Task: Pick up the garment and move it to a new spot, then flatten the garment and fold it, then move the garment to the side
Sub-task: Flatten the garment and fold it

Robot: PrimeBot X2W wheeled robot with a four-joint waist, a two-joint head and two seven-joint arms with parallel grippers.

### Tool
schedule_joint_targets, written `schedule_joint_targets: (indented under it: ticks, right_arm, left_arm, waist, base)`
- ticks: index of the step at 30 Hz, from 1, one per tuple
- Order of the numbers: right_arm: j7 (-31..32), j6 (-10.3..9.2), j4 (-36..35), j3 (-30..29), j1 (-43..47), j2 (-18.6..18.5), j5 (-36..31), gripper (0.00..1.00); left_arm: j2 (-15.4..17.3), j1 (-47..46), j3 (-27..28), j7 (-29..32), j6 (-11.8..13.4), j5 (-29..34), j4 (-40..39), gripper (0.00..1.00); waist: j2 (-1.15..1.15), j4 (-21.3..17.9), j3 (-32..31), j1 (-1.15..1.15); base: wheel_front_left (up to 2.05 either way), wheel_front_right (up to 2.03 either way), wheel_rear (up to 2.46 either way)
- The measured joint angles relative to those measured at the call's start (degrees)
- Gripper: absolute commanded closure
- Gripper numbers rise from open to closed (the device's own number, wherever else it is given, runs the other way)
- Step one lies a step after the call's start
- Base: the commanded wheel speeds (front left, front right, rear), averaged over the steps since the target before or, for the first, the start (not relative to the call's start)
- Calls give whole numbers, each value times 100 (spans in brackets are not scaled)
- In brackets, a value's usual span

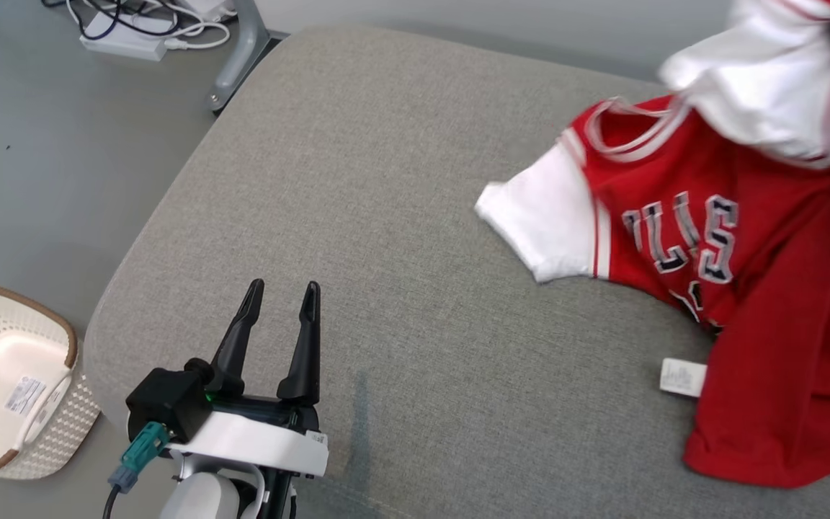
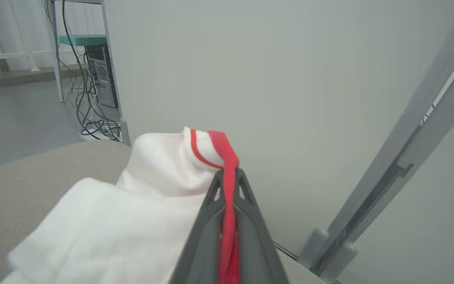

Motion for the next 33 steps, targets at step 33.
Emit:
schedule_joint_targets:
  ticks: [33]
  right_arm:
    - [-1641, -2, -338, -357, 1735, 1685, -900, 0]
  left_arm:
    - [-1, 2, 521, -1, -174, 398, -11, 0]
  waist:
    - [0, -2146, -481, 0]
  base:
    - [0, 0, 0]
